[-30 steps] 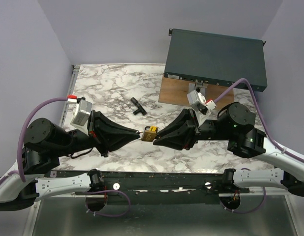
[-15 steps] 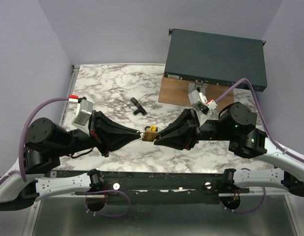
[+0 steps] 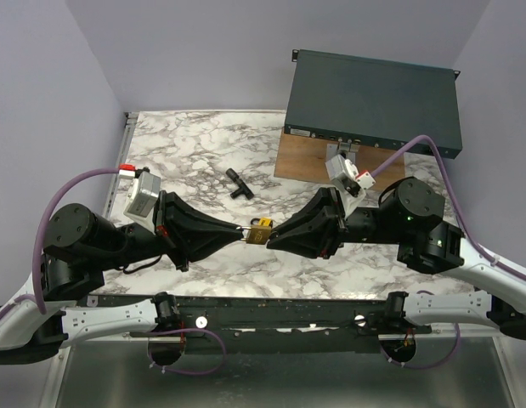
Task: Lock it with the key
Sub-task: Lock the lock, then place the lock at the center of the board.
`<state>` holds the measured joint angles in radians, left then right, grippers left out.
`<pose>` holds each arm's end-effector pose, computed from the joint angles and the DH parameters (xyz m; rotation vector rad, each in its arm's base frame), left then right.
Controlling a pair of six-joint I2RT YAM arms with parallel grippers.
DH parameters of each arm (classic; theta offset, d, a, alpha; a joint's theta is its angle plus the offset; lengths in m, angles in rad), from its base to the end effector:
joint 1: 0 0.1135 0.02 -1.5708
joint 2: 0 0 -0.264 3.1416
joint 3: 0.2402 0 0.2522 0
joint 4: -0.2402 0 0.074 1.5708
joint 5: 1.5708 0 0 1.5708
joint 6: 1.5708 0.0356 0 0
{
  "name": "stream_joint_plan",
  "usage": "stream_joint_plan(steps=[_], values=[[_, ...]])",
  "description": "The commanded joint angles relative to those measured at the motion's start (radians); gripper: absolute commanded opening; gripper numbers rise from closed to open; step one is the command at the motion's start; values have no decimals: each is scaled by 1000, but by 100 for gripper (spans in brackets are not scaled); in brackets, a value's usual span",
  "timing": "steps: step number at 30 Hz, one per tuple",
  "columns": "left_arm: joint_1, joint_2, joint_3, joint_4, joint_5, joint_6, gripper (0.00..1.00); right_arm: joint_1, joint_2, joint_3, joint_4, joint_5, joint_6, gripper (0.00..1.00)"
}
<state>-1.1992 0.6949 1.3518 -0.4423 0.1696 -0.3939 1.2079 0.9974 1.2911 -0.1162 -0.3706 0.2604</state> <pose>0.0239 -0.0778 0.5029 0.7377 1.3256 -1.4287 0.0587 0.1910 0.4825 -1.0085 1.2116 1.4460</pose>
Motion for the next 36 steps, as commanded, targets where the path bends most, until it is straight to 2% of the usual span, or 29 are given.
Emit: stream_joint_plan(steps=[1, 14, 26, 36], values=[[-4, -17, 16, 45, -18, -4, 0, -3, -35, 5, -30, 52, -4, 1], [-5, -23, 30, 54, -7, 8, 0, -4, -90, -52, -42, 81, 0, 1], [-5, -32, 32, 24, -66, 9, 0, -3, -113, -74, -60, 113, -6, 1], [4, -25, 16, -3, -109, 38, 0, -2, -103, -131, -75, 204, -5, 1]])
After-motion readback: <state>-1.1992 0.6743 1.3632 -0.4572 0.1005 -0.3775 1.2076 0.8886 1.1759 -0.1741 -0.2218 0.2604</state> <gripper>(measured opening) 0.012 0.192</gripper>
